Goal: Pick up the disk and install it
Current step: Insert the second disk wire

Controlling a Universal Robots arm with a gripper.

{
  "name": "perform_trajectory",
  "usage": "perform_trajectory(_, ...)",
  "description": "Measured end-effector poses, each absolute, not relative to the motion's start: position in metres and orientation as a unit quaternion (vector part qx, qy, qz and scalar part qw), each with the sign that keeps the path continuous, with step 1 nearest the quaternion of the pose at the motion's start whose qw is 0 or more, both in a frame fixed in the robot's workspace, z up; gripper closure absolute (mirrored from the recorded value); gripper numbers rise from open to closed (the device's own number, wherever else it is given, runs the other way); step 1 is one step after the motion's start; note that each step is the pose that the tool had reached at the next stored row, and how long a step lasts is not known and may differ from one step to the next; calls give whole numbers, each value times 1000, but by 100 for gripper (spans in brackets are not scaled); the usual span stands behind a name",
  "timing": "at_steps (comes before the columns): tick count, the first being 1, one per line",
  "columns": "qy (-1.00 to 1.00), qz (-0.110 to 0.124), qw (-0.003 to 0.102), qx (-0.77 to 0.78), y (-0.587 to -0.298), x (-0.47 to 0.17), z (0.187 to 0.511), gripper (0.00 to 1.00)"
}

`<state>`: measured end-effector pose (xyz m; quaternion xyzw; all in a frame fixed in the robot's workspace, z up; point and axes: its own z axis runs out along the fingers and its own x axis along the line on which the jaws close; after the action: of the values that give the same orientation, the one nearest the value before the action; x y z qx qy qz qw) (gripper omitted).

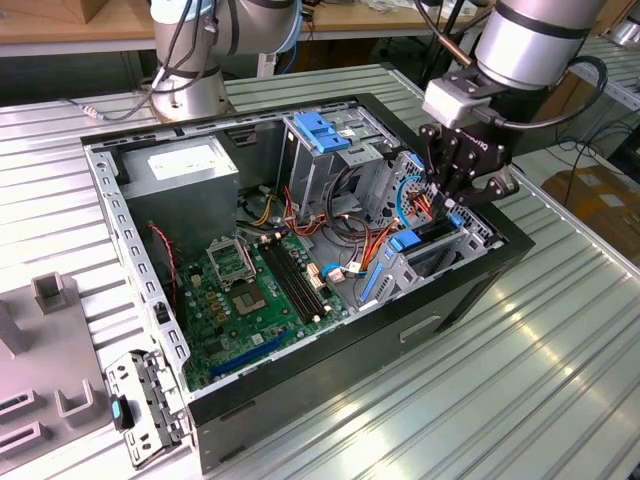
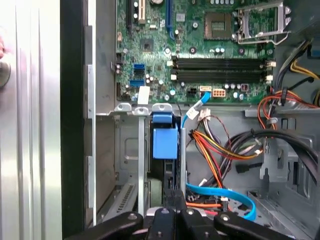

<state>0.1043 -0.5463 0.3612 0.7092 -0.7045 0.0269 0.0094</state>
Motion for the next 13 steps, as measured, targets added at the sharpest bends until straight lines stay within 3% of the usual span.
perform_trajectory(6,-705,23,14,709,-546,105,396,89)
perform_trajectory(10,-708,20,19,705,-541,107,401,89)
perform_trajectory(11,-708,19,21,705,-538,107,401,89)
perform_trajectory(13,-708,23,35,705,-525,109,401,89)
